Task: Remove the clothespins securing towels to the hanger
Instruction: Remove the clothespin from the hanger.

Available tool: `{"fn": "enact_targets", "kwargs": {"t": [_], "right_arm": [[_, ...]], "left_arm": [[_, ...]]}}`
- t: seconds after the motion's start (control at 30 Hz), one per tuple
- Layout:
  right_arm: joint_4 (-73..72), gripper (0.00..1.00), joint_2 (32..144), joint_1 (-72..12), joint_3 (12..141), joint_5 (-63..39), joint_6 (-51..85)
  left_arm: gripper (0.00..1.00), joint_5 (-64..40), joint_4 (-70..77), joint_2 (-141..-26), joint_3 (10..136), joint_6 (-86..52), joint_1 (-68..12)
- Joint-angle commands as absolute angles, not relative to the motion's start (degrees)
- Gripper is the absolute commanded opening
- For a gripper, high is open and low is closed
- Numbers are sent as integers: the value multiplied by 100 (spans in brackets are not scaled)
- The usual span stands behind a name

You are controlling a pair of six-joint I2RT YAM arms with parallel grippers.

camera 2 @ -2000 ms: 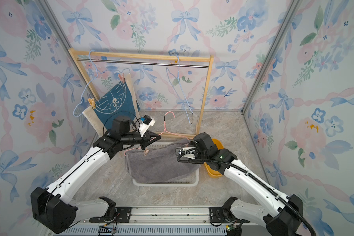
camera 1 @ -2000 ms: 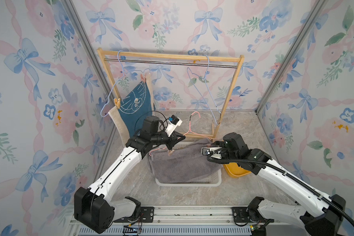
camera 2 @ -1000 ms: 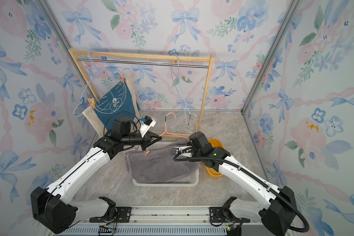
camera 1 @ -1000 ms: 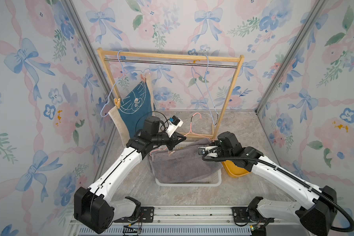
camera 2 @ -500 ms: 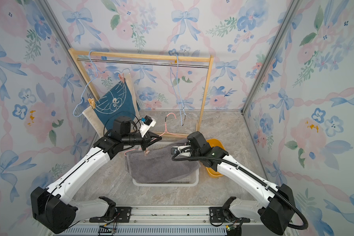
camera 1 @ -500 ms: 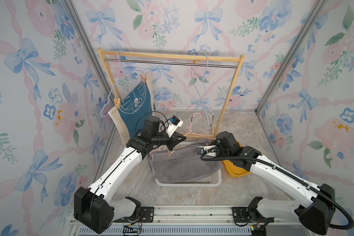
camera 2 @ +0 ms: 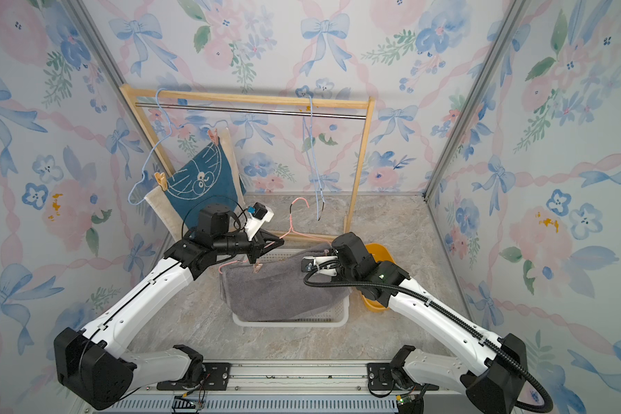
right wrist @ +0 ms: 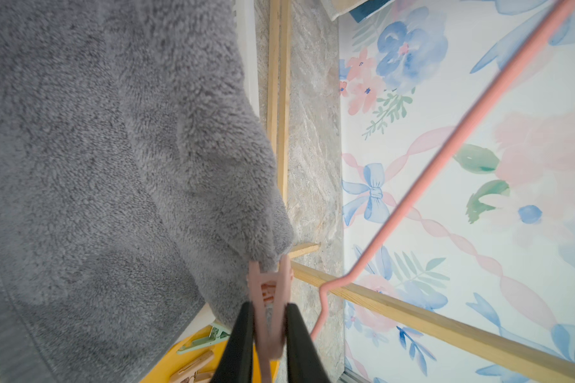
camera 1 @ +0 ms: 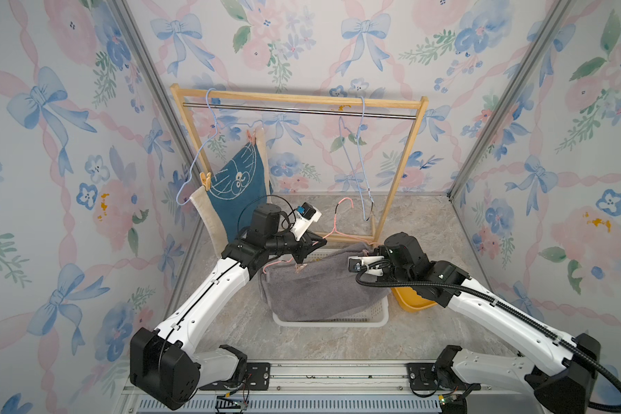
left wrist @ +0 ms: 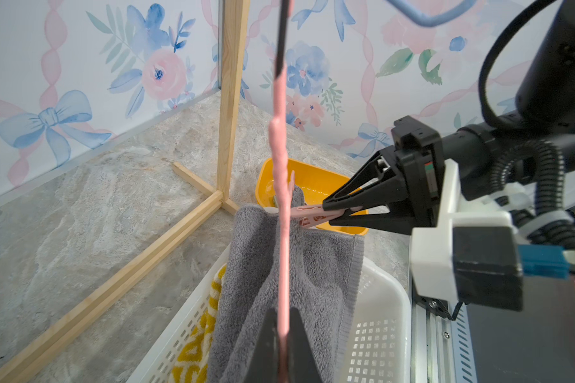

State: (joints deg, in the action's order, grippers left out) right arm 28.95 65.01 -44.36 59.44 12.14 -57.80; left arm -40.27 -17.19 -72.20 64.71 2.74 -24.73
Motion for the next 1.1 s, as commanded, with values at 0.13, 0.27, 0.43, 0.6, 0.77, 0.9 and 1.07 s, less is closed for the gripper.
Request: {"fn": "enact_targets", "kwargs": {"t": [0.13,0.27,0.43,0.6,0.77,0.9,1.07], "right_arm": [[3115,15,6137,-4603,5929,1362,-5356],[3164,16,5926,-4590,5782,1417,-5085],[3113,15,5498,-4348,5478,1428,-4548],[2780,16,5073,-3861,5183,1438,-4149],[2395,16,4892,-3006,5153,1300,-3611],[2325,18,5044,-2458,5289,1072,-3123],[2358,17,5555,-2159,5487,1055,-2462]], "left_arm": [[0,-4017,-1574,-7297,6481,310,-2509],[0,-3999,-1578,-7324,6489,316,-2506],[0,-3969,-1573,-7353,6523,322,-2508],[0,-3927,-1573,-7391,6552,333,-2506],[0,-3863,-1578,-7369,6528,334,-2510],[0,-3872,-1573,-7296,6521,332,-2518],[0,-3869,-1569,-7221,6507,333,-2531]]}}
